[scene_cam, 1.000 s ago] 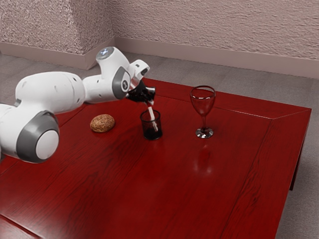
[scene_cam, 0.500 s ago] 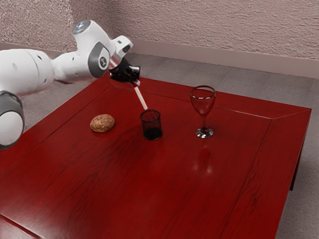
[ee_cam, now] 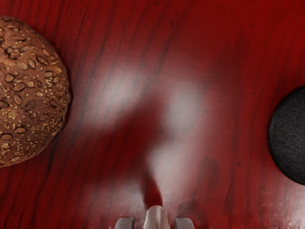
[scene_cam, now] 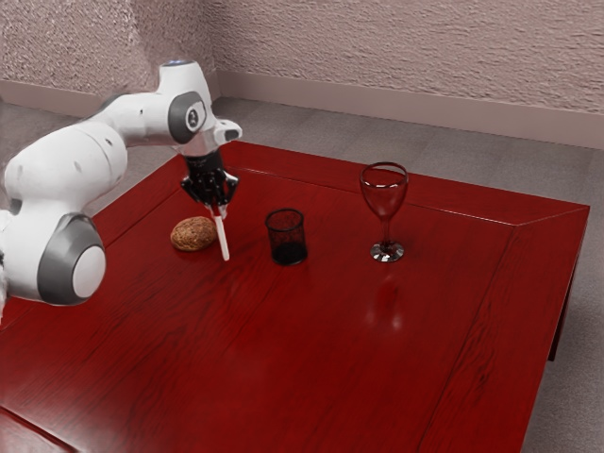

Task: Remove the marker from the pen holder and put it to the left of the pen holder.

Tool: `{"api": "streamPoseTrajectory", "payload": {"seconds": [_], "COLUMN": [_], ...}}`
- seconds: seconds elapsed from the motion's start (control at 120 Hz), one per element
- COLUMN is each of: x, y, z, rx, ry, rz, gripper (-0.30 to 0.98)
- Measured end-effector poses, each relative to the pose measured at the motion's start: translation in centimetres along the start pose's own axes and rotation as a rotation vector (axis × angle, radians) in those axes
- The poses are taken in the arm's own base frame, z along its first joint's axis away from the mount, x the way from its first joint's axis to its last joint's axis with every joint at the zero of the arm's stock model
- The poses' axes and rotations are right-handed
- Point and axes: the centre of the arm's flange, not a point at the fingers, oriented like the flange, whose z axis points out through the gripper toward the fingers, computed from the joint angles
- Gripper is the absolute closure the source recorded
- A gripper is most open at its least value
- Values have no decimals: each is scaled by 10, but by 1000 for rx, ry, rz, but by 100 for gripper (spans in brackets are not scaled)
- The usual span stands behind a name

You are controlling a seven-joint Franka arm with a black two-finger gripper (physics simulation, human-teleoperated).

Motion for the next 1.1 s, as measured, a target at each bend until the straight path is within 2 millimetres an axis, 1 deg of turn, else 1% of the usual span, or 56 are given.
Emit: {"api": "streamPoseTrajectory", "payload": {"seconds": [0.092, 0.283, 0.408, 0.567, 0.733, 0.867, 0.983, 1.1], "x": [3, 7, 11, 19, 28, 34, 37, 38], "y": [13, 26, 33, 34, 27, 24, 27, 29], "z": [8, 20, 19, 21, 24, 40, 43, 50], "rx": [37, 46, 34, 3, -14, -33, -42, -46], "ry": [-28, -24, 8, 69, 138, 167, 189, 198], "rz": [20, 36, 42, 34, 20, 9, 9, 10], "gripper": [67, 64, 62, 63, 69, 64, 59, 61]}}
